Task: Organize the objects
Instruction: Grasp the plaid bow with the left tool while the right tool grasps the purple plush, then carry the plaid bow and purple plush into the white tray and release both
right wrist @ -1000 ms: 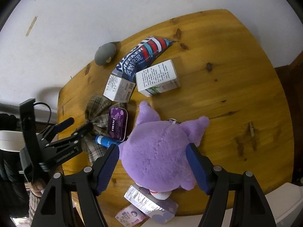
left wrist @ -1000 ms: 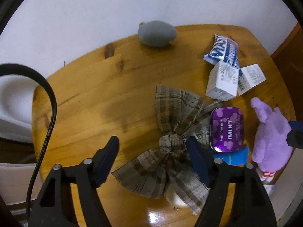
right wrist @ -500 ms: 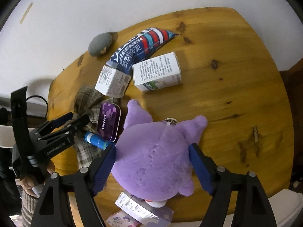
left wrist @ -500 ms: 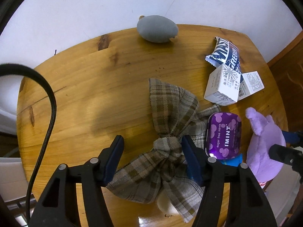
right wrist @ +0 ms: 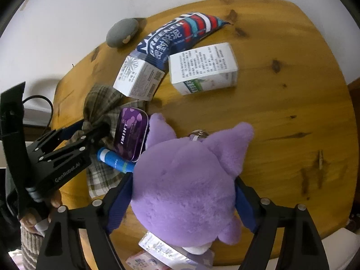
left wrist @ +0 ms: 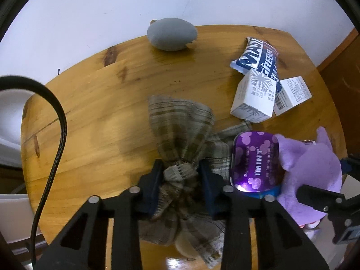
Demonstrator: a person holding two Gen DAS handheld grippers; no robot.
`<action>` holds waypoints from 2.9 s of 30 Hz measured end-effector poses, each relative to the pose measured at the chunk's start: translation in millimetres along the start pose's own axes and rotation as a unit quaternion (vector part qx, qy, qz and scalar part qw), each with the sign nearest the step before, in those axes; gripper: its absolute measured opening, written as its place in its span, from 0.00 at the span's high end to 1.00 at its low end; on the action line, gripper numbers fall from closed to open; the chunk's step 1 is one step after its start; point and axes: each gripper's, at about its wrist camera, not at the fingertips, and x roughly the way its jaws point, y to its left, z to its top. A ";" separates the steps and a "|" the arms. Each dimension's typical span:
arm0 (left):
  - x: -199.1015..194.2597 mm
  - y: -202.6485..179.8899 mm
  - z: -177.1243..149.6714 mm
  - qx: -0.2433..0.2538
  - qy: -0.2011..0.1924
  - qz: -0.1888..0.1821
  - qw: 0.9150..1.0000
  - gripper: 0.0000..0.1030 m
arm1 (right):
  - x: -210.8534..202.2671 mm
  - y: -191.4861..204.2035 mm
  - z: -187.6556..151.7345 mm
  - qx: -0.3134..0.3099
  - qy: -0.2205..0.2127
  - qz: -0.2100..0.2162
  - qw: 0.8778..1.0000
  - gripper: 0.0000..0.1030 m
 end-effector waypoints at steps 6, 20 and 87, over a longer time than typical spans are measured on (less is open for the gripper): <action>-13.2 -1.8 -5.6 -0.005 -0.023 0.031 0.999 0.73 | -10.7 10.1 -4.7 -0.026 -0.025 -0.015 0.999 0.31; -126.0 2.3 -28.5 -0.018 -0.132 0.115 0.984 0.74 | -104.9 32.7 -35.1 -0.050 -0.141 0.024 0.988 0.32; -160.6 -265.5 -149.6 0.107 -0.158 0.041 0.981 0.70 | -179.4 -139.7 -229.6 -0.029 -0.230 -0.058 0.971 0.25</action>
